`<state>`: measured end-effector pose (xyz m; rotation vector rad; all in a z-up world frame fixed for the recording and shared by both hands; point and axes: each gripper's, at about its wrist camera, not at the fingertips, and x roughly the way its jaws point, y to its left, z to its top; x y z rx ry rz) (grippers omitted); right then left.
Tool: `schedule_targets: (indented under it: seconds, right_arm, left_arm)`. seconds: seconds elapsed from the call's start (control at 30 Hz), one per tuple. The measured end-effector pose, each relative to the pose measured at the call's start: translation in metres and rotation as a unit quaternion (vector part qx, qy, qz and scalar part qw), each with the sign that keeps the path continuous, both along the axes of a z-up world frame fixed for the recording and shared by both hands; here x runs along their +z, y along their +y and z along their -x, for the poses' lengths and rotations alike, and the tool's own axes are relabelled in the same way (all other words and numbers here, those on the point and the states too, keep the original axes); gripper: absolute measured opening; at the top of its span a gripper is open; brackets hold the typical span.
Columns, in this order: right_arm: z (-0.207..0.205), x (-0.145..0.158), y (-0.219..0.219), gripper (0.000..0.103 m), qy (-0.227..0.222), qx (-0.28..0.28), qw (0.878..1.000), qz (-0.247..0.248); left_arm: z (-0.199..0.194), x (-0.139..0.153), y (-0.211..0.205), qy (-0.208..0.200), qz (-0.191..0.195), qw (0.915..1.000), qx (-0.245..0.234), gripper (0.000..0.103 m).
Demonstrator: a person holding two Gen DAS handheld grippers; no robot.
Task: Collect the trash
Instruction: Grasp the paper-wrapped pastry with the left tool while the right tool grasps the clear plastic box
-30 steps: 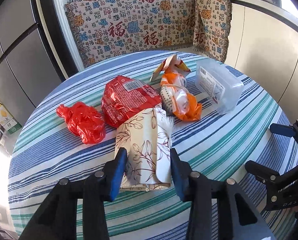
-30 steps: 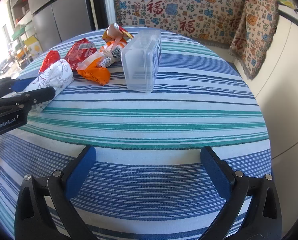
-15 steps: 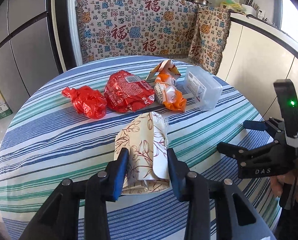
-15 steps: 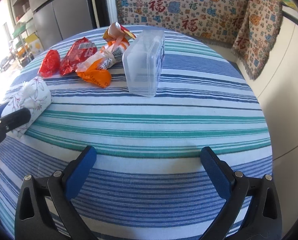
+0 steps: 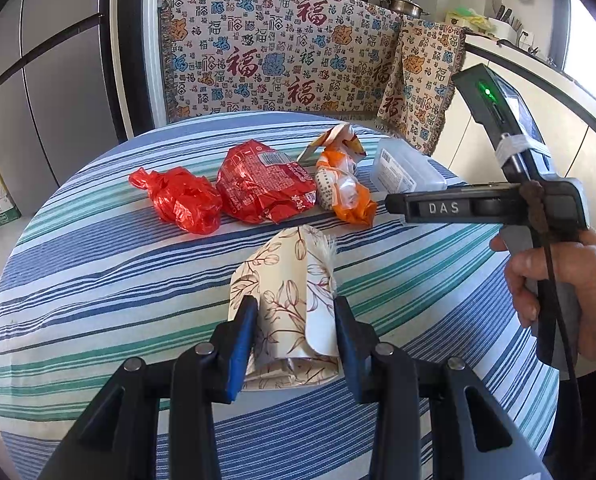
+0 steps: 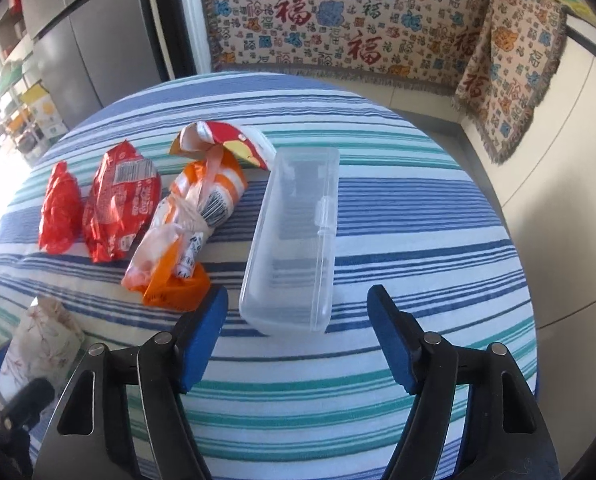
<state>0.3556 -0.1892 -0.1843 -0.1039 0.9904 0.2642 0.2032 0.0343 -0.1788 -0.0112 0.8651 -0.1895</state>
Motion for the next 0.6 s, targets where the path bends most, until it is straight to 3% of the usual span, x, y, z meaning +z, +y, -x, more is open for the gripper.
schedule_targets:
  seconds: [0.1,0.13,0.17,0.37,0.6]
  right_arm:
    - [-0.006,0.006,-0.003,0.067,-0.004,-0.006,1.0,-0.009]
    - [-0.007,0.007,-0.002,0.043,0.001,-0.002,1.0,-0.008]
    - [-0.009,0.007,-0.003,0.033,0.004,0.0,1.0,-0.006]
    - [0.011,0.011,-0.018,0.032,0.012,0.012,0.999,-0.027]
    - [0.067,0.016,-0.032,0.032,0.02,0.048,0.998,-0.033]
  left_arm:
    - [-0.001,0.001,0.0,0.0,0.001,1.0,0.001,0.039]
    - [-0.002,0.001,0.001,0.001,0.001,1.0,0.001,0.039]
    - [-0.002,0.0,0.0,0.002,0.002,1.0,0.001,0.039]
    - [0.001,0.003,-0.003,0.002,0.01,0.9999,-0.007,0.039]
    - [0.004,0.002,-0.012,0.011,0.029,0.9993,-0.02,0.039]
